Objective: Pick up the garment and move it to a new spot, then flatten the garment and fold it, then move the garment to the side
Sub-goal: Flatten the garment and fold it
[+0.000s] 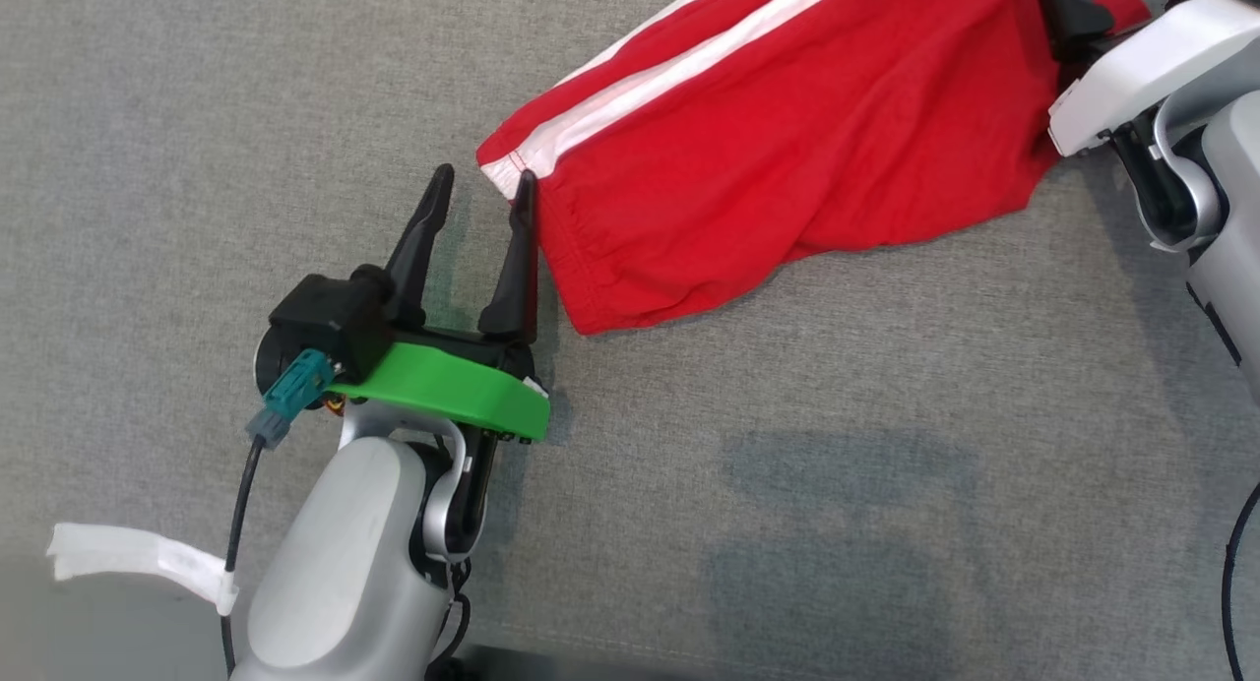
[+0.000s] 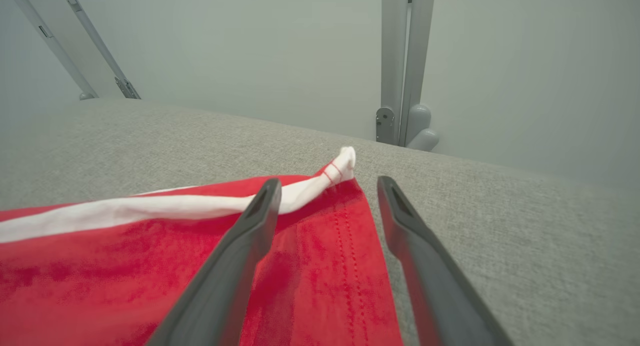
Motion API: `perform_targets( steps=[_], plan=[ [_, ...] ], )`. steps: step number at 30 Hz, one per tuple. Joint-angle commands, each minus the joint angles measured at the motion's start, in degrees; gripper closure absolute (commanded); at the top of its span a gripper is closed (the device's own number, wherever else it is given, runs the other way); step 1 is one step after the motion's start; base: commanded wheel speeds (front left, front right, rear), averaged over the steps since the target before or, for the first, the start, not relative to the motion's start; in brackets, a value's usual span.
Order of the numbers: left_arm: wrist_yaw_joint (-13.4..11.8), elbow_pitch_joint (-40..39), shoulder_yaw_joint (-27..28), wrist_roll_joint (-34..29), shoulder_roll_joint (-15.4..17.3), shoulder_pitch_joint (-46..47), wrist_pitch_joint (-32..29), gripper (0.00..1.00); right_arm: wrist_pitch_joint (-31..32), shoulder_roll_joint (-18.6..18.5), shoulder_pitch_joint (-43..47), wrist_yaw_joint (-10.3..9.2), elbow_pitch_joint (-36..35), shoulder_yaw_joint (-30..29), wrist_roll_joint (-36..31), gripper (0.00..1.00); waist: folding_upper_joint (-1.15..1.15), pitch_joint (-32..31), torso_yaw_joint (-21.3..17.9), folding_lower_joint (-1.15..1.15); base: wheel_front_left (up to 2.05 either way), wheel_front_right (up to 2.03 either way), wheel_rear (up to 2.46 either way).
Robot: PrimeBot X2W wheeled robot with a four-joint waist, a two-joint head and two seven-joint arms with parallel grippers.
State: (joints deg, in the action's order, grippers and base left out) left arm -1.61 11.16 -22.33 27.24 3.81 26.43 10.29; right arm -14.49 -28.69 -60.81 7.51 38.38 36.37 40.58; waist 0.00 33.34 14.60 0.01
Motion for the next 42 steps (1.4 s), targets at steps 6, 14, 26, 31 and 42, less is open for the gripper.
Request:
perform_targets(
  steps=[6, 14, 26, 31, 42],
  plan=[
    [-2.7, -2.0, 4.0, -1.1, 0.3, -2.7, 4.0, 0.00, -0.8, 1.9, 8.6, -0.05, -9.5, -12.2, -8.1, 0.00, 0.00, -4.0, -4.5, -0.01, 0.00, 0.00, 0.00],
    [-4.9, -5.0, 8.0, -6.1, 2.2, -4.0, 4.9, 0.00, -0.8, 8.9, 24.1, -0.04, -22.0, -26.5, -18.5, 0.00, 0.00, -7.9, -8.4, -0.01, 0.00, 0.00, 0.00],
    [-3.2, -3.2, 11.4, -9.6, 4.4, -6.6, 4.8, 0.00, -0.8, 15.3, 37.2, -0.03, -27.3, -34.0, -22.0, 0.00, 0.00, -12.3, -13.2, -0.01, 0.00, 0.00, 0.00],
    [-2.6, -1.3, 12.0, -9.8, 5.0, -7.3, 4.8, 0.00, -0.8, 16.1, 39.3, -0.03, -27.5, -34.4, -22.3, 0.00, 0.00, -13.0, -14.0, -0.01, 0.00, 0.00, 0.00],
    [-2.1, 0.4, 11.7, -9.5, 4.9, -7.9, 4.8, 0.00, -0.8, 16.1, 39.5, -0.03, -27.3, -34.3, -21.9, 0.00, 0.00, -13.2, -13.7, -0.01, 0.00, 0.00, 0.00]
  ],
)
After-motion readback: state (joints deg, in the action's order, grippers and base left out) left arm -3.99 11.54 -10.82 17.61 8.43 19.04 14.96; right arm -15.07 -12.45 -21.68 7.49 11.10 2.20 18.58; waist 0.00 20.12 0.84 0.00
